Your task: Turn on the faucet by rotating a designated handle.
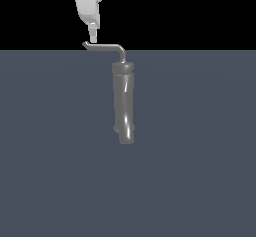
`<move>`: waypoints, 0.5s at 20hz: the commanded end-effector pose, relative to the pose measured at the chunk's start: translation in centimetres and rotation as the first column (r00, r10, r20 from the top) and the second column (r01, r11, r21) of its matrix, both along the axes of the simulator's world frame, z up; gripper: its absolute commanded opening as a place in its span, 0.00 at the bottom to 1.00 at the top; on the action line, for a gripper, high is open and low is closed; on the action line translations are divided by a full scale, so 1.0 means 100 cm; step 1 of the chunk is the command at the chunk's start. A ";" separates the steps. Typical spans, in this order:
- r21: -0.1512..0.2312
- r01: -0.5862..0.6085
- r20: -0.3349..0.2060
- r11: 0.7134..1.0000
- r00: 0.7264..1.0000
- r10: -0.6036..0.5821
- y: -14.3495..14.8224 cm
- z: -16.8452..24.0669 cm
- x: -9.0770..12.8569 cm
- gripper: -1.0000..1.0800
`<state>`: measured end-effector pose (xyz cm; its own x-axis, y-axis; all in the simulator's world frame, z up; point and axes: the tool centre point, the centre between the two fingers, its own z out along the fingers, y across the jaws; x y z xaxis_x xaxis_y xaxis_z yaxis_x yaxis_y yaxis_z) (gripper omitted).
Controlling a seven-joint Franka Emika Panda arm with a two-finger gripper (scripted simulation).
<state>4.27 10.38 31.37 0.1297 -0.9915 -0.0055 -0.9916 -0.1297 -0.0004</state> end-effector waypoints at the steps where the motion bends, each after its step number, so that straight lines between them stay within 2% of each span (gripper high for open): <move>1: -0.002 0.031 0.000 1.000 1.000 -0.031 0.002 -0.006 0.004 0.00; 10: -0.005 0.069 0.000 0.998 0.998 -0.069 0.005 -0.014 0.010 0.00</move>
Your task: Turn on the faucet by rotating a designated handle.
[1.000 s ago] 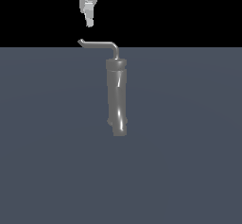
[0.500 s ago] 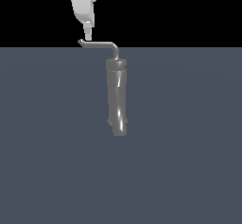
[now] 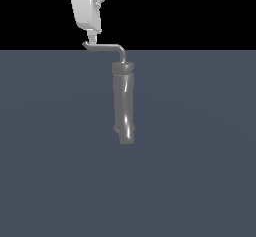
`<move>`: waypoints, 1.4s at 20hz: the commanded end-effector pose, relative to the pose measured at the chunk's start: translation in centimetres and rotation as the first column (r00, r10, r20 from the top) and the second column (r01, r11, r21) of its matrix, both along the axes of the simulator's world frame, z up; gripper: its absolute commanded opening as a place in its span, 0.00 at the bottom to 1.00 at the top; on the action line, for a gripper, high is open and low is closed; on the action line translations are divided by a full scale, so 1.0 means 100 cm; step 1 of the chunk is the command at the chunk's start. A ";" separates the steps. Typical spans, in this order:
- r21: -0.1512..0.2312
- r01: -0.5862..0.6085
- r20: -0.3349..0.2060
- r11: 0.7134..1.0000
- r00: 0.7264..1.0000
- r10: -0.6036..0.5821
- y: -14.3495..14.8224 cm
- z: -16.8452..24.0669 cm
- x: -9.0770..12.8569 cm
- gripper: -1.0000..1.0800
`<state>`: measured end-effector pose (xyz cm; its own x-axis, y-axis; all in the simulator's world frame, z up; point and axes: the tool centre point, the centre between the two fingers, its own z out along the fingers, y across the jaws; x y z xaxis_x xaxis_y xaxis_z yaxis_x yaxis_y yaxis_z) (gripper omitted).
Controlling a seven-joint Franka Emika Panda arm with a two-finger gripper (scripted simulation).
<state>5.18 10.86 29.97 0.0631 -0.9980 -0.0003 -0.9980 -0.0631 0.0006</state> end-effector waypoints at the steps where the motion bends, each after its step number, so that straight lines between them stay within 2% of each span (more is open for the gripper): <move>1: 0.000 0.003 0.001 1.000 1.000 -0.003 0.000 0.000 0.000 0.00; 3: 0.000 0.001 0.000 1.000 1.000 -0.001 0.000 0.000 0.000 0.00; 28: 0.000 0.002 0.001 1.000 1.000 -0.002 0.000 0.000 -0.075 0.00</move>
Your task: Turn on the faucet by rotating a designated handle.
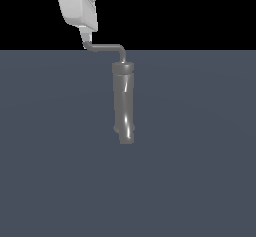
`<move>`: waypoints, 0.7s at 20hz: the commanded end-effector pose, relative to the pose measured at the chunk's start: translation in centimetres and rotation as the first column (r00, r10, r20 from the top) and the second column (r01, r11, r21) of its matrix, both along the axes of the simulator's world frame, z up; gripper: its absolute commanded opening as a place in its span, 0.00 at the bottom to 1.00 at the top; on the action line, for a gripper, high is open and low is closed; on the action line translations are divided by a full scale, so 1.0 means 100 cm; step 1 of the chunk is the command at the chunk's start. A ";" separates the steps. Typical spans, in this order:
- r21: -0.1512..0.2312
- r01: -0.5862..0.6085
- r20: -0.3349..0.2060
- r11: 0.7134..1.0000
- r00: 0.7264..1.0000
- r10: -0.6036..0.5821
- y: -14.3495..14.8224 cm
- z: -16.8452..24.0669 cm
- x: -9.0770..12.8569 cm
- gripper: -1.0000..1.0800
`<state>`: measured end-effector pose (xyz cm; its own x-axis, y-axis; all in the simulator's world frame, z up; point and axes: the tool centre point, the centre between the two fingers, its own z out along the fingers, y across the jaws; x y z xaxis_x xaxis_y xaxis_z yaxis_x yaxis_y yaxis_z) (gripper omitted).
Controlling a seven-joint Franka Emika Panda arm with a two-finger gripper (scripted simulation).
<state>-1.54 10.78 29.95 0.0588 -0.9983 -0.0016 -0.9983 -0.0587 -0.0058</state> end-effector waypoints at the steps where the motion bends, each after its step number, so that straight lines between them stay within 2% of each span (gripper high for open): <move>1: -0.002 -0.002 -0.006 1.000 1.000 0.002 0.001 0.000 -0.008 0.00; 2: -0.002 -0.001 0.000 1.000 1.000 0.001 0.000 0.000 -0.002 0.00; 14: -0.002 -0.001 -0.003 1.000 1.000 0.001 -0.029 0.000 -0.036 0.00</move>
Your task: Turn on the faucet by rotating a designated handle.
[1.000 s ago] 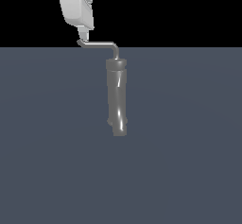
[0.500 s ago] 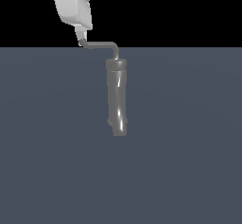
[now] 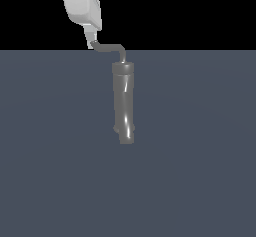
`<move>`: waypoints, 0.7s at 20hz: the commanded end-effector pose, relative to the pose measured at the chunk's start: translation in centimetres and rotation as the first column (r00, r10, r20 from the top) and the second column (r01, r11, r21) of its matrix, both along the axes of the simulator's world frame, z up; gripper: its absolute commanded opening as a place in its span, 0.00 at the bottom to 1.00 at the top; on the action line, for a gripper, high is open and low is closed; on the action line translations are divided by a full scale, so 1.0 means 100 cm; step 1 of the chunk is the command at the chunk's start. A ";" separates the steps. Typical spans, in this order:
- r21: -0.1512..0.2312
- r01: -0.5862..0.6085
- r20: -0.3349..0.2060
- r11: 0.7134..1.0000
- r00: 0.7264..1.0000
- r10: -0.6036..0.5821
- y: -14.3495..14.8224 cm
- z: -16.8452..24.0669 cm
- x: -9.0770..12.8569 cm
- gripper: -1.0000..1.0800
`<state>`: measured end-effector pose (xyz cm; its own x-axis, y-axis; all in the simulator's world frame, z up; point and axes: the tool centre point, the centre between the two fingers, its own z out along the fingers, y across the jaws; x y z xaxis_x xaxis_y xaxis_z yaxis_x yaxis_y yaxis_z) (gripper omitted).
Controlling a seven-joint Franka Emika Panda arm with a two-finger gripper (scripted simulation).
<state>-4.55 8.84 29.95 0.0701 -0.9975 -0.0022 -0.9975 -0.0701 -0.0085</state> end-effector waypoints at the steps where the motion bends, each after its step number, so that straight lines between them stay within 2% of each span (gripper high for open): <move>1: -0.003 0.010 -0.006 1.000 1.000 -0.010 -0.013 0.000 -0.009 0.00; 9: -0.003 0.010 -0.008 1.000 1.000 -0.010 -0.034 0.000 -0.033 0.00; 11: -0.002 -0.001 -0.004 1.000 1.000 0.001 -0.025 0.000 -0.029 0.00; 14: -0.002 0.001 -0.005 1.000 1.000 -0.001 -0.044 0.000 -0.030 0.00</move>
